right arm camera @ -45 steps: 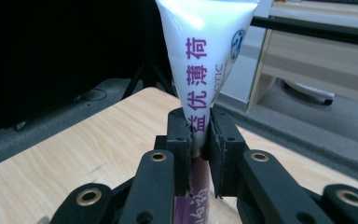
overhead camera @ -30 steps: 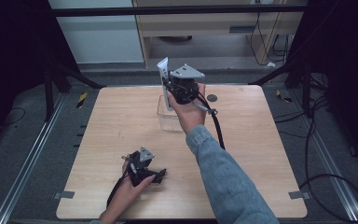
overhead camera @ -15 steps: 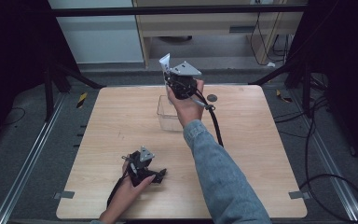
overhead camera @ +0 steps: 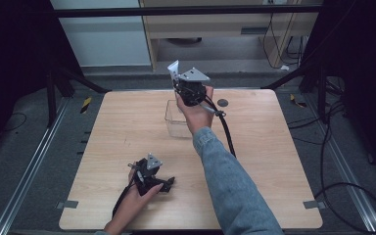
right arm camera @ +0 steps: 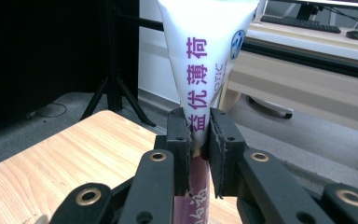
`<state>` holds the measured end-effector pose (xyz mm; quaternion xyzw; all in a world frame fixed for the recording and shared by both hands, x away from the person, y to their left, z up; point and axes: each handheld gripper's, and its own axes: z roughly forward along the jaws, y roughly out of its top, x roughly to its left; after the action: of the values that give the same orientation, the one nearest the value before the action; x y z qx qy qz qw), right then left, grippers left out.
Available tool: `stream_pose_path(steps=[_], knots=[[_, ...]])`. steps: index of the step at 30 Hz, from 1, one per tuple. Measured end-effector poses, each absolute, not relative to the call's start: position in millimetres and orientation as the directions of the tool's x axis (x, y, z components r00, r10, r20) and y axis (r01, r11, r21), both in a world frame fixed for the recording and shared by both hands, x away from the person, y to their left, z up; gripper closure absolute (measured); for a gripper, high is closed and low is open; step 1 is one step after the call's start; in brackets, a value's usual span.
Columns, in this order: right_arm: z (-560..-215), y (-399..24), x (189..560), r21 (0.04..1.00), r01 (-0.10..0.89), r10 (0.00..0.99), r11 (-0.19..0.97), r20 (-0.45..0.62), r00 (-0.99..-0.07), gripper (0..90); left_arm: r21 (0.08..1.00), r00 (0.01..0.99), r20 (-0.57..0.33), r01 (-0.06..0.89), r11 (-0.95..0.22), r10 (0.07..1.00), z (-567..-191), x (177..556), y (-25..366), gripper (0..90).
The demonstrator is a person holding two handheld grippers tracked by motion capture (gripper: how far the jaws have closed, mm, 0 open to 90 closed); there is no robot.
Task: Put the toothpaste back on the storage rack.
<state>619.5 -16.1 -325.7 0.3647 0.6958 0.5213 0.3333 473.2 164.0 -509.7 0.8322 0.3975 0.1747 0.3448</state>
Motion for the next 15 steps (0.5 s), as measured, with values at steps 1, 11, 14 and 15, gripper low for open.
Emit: stream_pose_path(steps=[1, 11, 14, 15], knots=[[-327.2, -16.1, 620.0, 0.968, 0.163, 0.855, 0.19, -0.081, -0.512, 79.5, 0.713, 0.623, 0.017, 0.541, -0.446, 0.782, -509.7, 473.2, 164.0, 0.0], [-337.8, -17.3, 623.4, 0.966, 0.178, 0.856, 0.189, -0.073, -0.511, 79.4, 0.713, 0.623, 0.016, 0.542, -0.446, 0.782, -509.7, 473.2, 164.0, 0.0], [-342.1, -17.3, 623.0, 0.964, 0.187, 0.856, 0.192, -0.071, -0.513, 79.4, 0.713, 0.623, 0.016, 0.541, -0.446, 0.782, -509.7, 473.2, 164.0, 0.0], [-344.0, -17.4, 623.1, 0.962, 0.191, 0.856, 0.194, -0.07, -0.513, 79.4, 0.713, 0.623, 0.016, 0.541, -0.446, 0.782, -509.7, 473.2, 164.0, 0.0]])
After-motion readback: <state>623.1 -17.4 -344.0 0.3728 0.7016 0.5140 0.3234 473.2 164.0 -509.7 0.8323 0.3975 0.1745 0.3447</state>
